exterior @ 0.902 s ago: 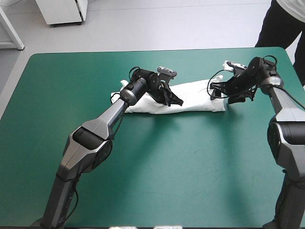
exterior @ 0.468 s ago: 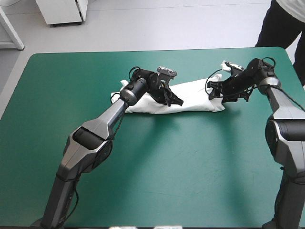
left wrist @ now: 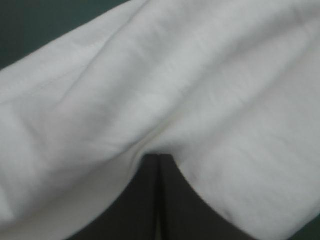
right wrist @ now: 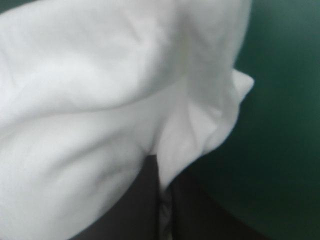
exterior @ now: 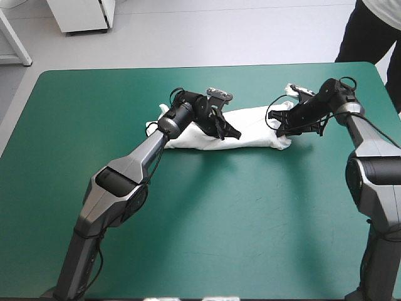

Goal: Fold the cloth

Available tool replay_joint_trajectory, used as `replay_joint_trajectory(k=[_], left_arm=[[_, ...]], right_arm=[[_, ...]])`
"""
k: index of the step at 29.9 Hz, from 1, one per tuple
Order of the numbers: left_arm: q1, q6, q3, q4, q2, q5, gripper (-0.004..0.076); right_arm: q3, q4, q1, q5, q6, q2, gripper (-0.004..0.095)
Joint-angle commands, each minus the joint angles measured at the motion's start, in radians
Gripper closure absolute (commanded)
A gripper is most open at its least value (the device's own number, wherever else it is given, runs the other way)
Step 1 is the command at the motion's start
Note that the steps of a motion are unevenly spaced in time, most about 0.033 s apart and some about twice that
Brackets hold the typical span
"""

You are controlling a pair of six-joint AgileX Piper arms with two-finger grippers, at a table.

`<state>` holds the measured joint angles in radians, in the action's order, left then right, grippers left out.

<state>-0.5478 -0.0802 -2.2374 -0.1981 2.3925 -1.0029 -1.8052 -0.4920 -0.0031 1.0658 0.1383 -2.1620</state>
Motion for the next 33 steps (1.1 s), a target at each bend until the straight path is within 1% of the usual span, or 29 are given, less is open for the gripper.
replay_joint_trajectory(k=[1,4,11,17,24,29,33], left_arm=[[-0.007,0.002,-0.022,-0.046,-0.054,-0.007,0.0734],[-0.007,0.002,-0.022,-0.046,-0.054,-0.007,0.0734],[-0.007,0.002,-0.022,-0.046,-0.054,-0.005,0.0734],[-0.007,0.002,-0.022,-0.046,-0.054,-0.003,0.0734],[-0.007,0.002,-0.022,-0.022,-0.056,-0.006,0.0734],[0.003,0.039,-0.031,0.057,-0.132,-0.041,0.0734],[0.018,0.032,-0.031,0.077,-0.205,-0.156,0.0734]], right_arm=[[-0.061,-0.025,0.012,0.016,0.016,0.118,0.0925],[-0.103,-0.026,0.029,0.038,0.013,0.163,0.0925],[-0.189,-0.061,0.084,0.045,0.011,0.243,0.0925],[-0.233,-0.07,0.129,0.095,0.007,0.258,0.0925],[-0.233,-0.079,0.144,0.093,0.007,0.258,0.0925],[-0.233,-0.079,0.144,0.088,0.012,0.258,0.0925],[-0.234,-0.079,0.144,0.084,0.016,0.258,0.0925]])
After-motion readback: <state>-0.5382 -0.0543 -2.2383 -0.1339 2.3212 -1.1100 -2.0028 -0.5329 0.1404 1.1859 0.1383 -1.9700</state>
